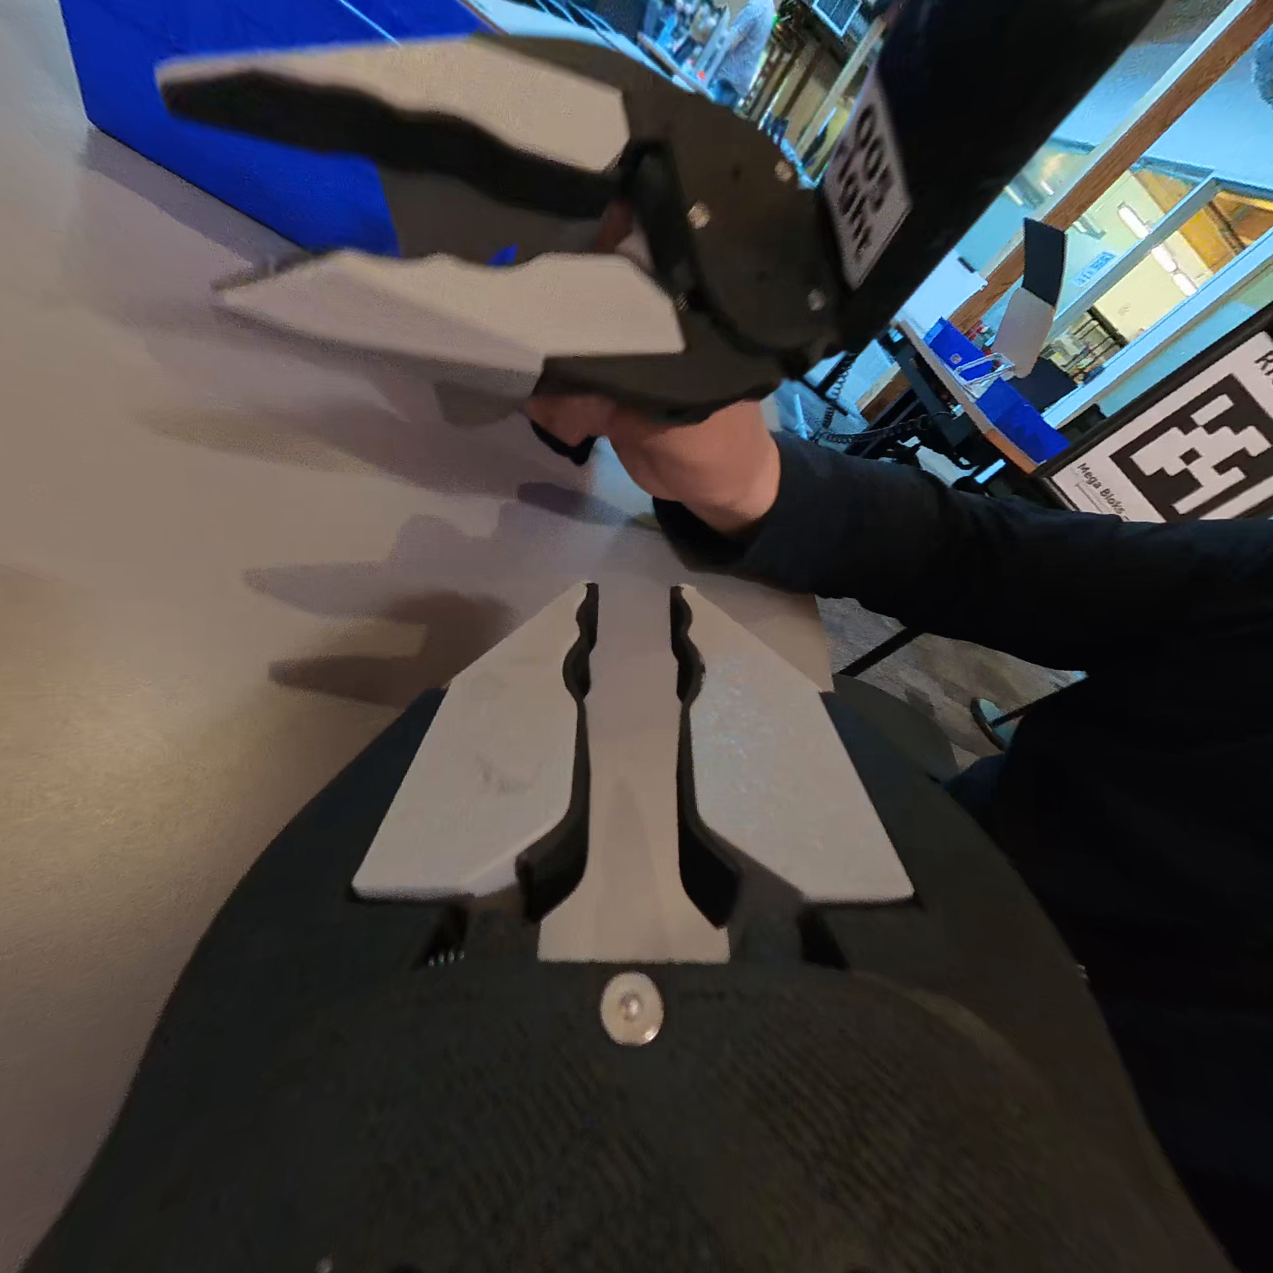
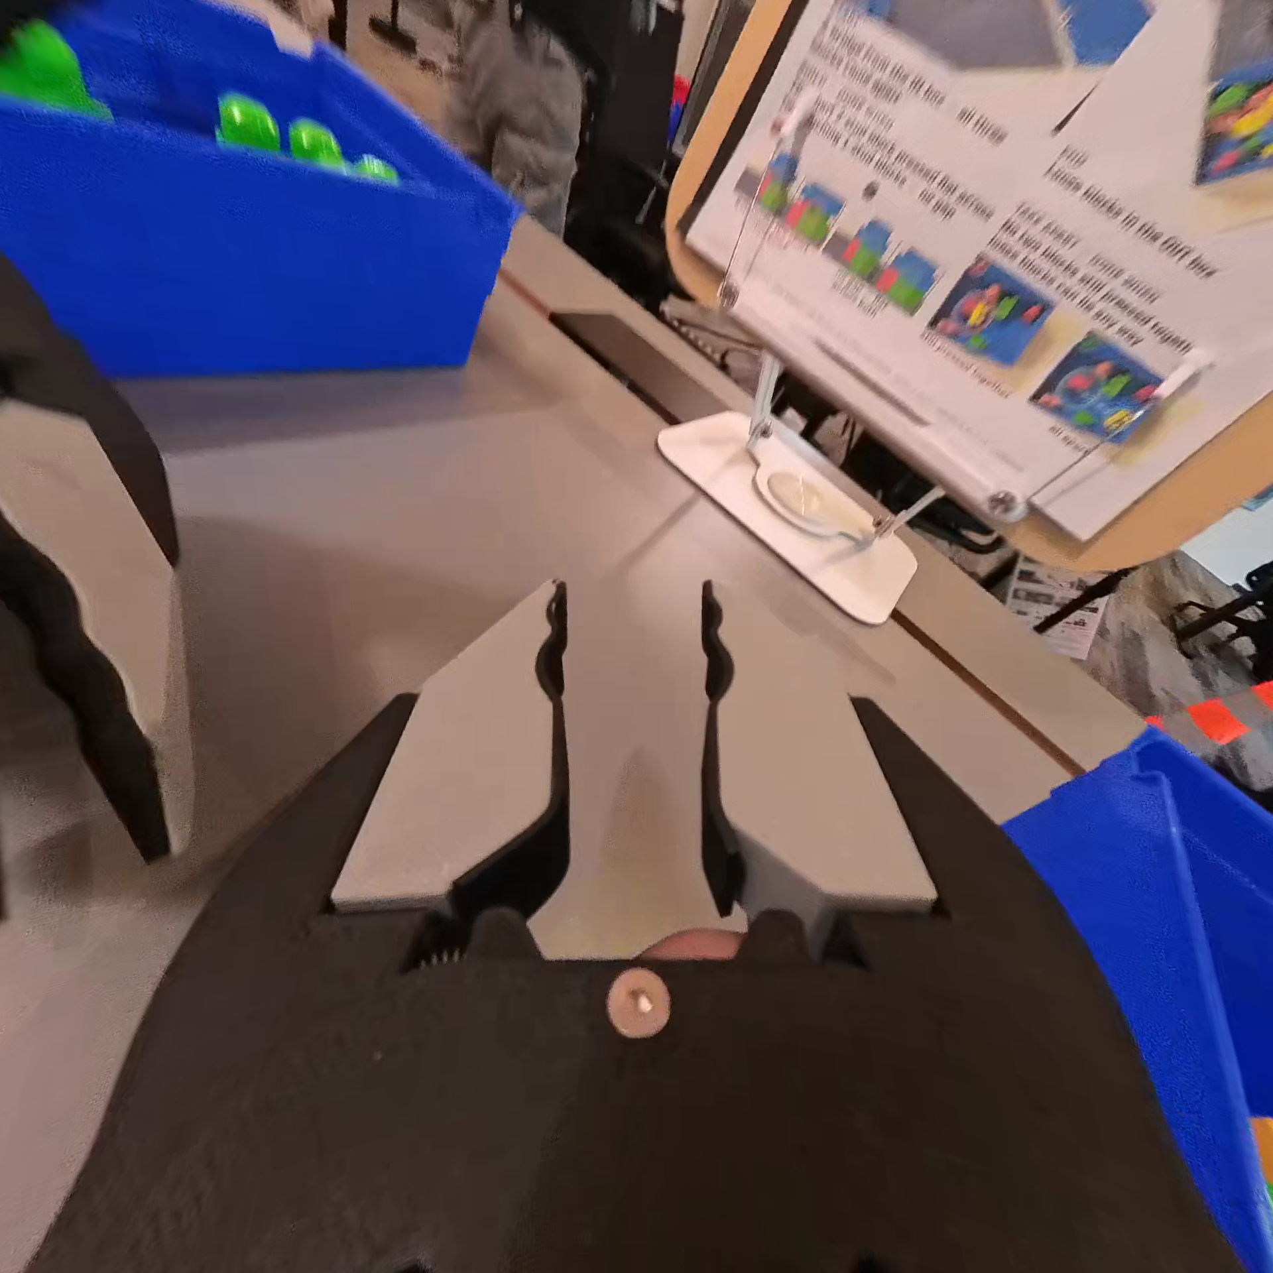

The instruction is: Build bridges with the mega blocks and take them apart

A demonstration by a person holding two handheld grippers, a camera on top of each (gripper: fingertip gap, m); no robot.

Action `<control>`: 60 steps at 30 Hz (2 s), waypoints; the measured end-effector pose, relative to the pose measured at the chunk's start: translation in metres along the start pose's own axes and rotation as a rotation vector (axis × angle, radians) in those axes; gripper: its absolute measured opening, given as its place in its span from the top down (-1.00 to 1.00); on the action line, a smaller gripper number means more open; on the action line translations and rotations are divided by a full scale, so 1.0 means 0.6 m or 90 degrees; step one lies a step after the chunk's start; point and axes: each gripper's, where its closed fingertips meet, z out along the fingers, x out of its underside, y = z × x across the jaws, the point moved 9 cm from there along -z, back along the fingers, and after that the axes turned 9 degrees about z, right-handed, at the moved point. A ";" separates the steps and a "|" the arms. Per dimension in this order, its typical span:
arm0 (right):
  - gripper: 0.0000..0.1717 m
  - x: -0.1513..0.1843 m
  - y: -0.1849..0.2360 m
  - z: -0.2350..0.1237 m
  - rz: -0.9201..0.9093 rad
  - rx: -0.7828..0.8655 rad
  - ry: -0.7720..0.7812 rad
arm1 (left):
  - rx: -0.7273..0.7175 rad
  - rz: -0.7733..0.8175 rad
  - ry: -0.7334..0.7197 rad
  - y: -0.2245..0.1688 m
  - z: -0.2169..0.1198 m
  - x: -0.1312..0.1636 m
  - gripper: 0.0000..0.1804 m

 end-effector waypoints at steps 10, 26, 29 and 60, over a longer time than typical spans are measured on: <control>0.54 0.011 0.008 -0.012 -0.014 0.003 -0.034 | -0.052 0.052 -0.084 -0.022 -0.049 -0.033 0.63; 0.57 -0.002 0.013 -0.033 -0.013 -0.010 -0.081 | -0.770 -0.130 0.108 0.138 -0.369 -0.049 0.49; 0.58 0.000 0.012 -0.032 -0.008 -0.013 -0.076 | -0.772 -0.169 0.168 0.180 -0.360 -0.018 0.49; 0.99 -0.032 -0.015 -0.078 0.356 -0.589 -0.214 | -0.131 0.217 -0.192 -0.027 -0.083 -0.103 0.62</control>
